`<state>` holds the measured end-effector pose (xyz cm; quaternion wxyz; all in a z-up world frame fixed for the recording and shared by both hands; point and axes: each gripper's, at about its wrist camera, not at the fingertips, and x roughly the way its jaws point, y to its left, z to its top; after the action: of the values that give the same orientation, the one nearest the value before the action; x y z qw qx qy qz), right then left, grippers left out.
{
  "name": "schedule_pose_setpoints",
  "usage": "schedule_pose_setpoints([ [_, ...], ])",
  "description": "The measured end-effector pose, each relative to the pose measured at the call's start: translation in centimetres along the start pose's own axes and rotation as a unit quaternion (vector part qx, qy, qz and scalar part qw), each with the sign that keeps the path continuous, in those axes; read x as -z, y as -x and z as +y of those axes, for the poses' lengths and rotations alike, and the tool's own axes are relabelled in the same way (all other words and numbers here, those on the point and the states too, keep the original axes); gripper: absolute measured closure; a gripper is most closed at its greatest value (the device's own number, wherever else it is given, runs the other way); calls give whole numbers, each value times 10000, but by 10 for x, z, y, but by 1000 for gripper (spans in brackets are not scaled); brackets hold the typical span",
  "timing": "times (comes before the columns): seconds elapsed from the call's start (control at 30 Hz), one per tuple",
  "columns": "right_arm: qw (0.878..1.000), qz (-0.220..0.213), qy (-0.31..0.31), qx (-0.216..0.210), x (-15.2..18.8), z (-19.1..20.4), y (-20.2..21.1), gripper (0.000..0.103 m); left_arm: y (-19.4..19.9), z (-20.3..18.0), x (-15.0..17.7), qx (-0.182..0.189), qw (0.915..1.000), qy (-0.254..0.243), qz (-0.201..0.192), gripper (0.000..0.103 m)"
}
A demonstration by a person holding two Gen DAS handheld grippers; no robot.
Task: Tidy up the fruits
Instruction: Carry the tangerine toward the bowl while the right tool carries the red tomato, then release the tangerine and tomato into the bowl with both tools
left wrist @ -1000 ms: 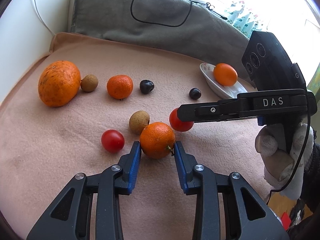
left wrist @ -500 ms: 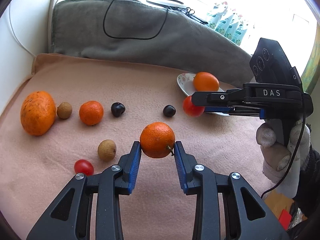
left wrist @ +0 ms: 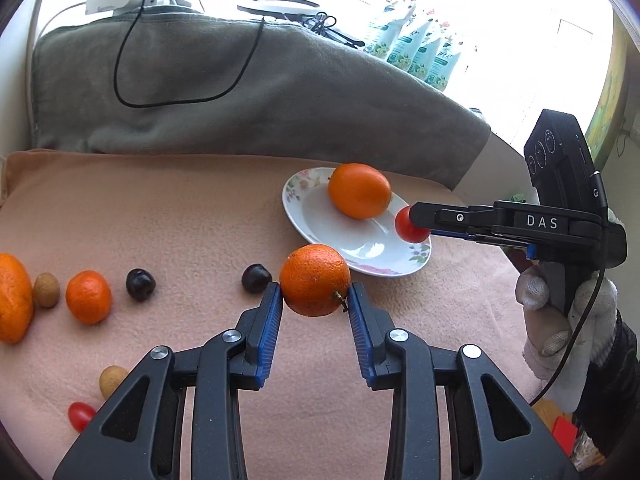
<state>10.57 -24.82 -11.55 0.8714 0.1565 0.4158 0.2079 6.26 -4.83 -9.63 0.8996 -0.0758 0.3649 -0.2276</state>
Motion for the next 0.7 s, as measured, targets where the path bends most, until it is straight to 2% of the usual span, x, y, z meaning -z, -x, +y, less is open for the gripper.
schedule_pose_setpoints([
  [0.27, 9990, -124, 8, 426, -3, -26, 5, 69, -31, -20, -16, 3, 9997, -207, 106, 71],
  [0.7, 9972, -122, 1, 742, -4, -45, -4, 69, -58, -32, -28, -119, 9990, -351, 251, 71],
])
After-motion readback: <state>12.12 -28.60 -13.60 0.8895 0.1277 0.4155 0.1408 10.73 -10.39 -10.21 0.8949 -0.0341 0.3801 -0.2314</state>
